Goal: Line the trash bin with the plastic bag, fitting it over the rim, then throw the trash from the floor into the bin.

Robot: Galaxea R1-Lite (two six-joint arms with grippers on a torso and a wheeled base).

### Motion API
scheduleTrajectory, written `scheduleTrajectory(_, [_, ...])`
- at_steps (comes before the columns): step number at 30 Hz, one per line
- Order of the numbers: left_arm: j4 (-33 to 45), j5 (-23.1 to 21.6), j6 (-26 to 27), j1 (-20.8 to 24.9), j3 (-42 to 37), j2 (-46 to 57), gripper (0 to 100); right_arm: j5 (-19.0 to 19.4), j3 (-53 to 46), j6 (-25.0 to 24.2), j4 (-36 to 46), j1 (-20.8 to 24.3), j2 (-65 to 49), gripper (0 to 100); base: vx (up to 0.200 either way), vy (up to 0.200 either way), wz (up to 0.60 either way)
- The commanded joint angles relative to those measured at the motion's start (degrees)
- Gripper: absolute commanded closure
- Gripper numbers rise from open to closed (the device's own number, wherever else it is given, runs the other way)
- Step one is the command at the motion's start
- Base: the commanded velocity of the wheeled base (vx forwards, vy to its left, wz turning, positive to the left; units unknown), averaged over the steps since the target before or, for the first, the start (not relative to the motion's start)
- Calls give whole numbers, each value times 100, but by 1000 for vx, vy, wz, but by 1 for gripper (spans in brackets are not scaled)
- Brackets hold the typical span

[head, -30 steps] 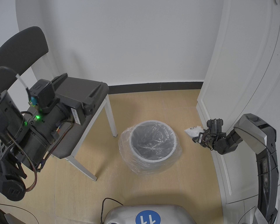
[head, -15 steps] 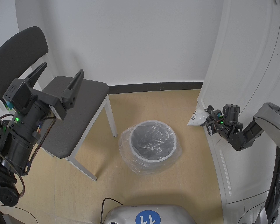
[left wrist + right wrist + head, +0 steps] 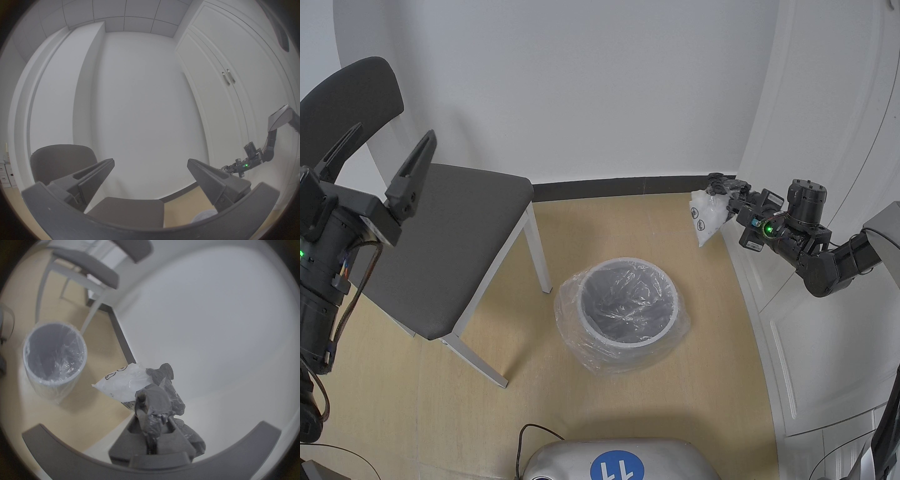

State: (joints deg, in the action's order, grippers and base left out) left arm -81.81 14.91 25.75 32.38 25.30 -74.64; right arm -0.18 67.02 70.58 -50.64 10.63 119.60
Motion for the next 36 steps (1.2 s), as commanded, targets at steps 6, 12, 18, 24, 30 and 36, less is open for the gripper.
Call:
scheduleTrajectory(6, [-10,-129,-43,-961,134,266,0,950,628,2803,10,958,494,100,0,0,0])
scheduleTrajectory(12, [7,-137,-87,-1603,248,240,0,906,707,3181,19,1451,977,100,0,0,0])
scheduleTrajectory(18, [34,-542,-289,-2104,283,196,0,801,689,3260,10,1626,1355,100,0,0,0])
scheduleTrajectory(24, [51,-876,-544,-2491,301,205,0,792,663,3304,-7,1618,1689,100,0,0,0])
scheduleTrajectory(30, [69,-955,-615,-2570,318,178,0,792,654,3322,-86,1477,1953,100,0,0,0])
scheduleTrajectory(36, [69,-964,-606,-2570,309,161,0,801,672,3322,-95,1468,2137,100,0,0,0])
